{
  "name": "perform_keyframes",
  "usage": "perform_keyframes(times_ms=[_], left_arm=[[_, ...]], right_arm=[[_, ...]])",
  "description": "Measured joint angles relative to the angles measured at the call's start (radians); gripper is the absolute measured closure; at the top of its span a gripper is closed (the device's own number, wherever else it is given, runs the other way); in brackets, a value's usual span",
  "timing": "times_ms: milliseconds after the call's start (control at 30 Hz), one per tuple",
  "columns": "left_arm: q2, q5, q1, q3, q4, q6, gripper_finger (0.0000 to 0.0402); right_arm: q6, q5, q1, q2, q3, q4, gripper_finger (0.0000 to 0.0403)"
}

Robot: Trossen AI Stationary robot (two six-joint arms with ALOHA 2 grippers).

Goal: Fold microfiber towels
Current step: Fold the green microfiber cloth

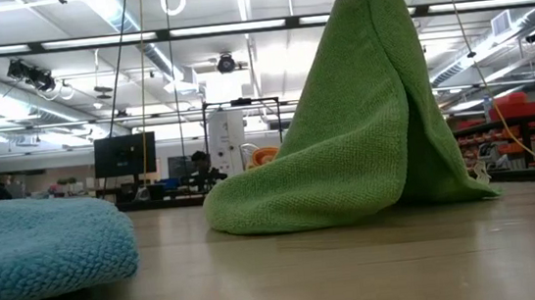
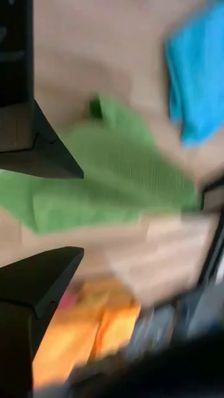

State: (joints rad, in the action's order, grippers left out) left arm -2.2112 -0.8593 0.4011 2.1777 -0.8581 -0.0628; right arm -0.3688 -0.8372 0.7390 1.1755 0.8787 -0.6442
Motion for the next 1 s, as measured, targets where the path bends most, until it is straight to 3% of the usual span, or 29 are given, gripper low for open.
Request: perform_keyframes(times_ms=[333, 533, 833, 1000], left_arm=[[0.000, 0.001, 0.000, 0.000, 0.000, 0.000, 0.0392], [0.000, 0.001, 0.000, 0.000, 0.000, 0.000, 0.0368], [0.000, 0.001, 0.000, 0.000, 0.000, 0.000, 0.0392], [0.000, 0.001, -0.001, 0.000, 0.000, 0.000, 0.0368]], right_arm=[[-0.043, -0.107, -0.063, 0.000, 0.000, -0.046, 0.0205], [-0.047, -0.099, -0.062, 0.000, 0.000, -0.046, 0.0205], [-0.002, -0.056, -0.062, 0.000, 0.000, 0.014, 0.0205], [0.050, -0.056, -0.062, 0.000, 0.000, 0.063, 0.0205]])
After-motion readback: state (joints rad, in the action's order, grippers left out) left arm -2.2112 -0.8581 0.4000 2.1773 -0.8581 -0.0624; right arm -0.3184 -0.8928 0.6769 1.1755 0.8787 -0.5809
